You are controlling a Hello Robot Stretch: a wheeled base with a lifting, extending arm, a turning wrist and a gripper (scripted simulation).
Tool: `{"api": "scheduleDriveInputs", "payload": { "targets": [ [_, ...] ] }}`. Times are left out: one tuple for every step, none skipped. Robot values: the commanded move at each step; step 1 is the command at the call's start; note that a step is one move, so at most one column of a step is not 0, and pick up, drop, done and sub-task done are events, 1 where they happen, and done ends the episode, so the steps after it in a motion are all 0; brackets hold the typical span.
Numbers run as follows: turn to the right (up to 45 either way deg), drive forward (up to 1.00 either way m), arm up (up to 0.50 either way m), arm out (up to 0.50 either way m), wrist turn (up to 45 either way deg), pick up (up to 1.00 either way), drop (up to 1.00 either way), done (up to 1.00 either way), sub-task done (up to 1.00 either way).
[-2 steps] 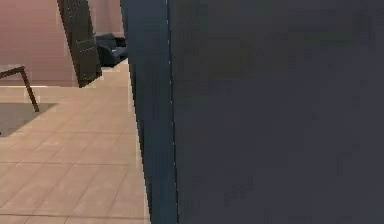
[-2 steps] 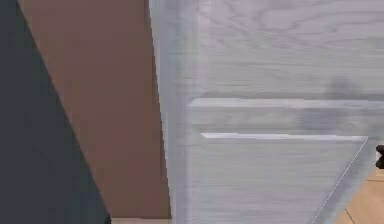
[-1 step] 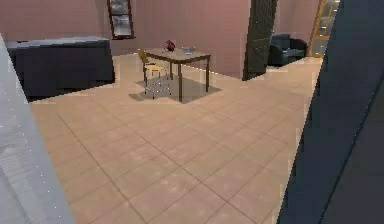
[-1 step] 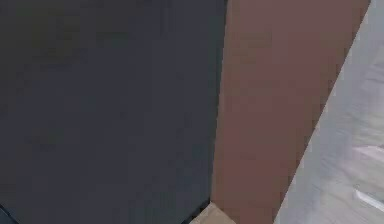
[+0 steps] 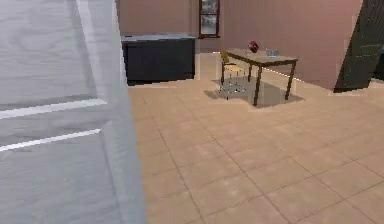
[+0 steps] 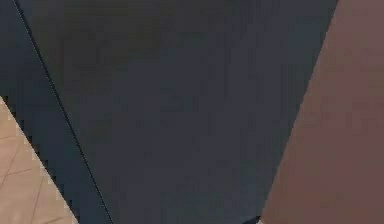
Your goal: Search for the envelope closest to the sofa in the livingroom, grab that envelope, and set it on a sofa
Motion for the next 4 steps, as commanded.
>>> {"api": "scheduleDriveInputs", "payload": {
  "targets": [
    [0.0,0.80,0.00,0.00,0.0,0.00,0.00,0.00,0.00],
    [45.0,0.00,0.00,0.00,0.0,0.00,0.00,0.00,0.00],
    [3.0,0.00,0.00,0.00,0.0,0.00,0.00,0.00,0.00],
    [0.0,0.45,0.00,0.00,0.0,0.00,0.00,0.00,0.00]
  ]
}}
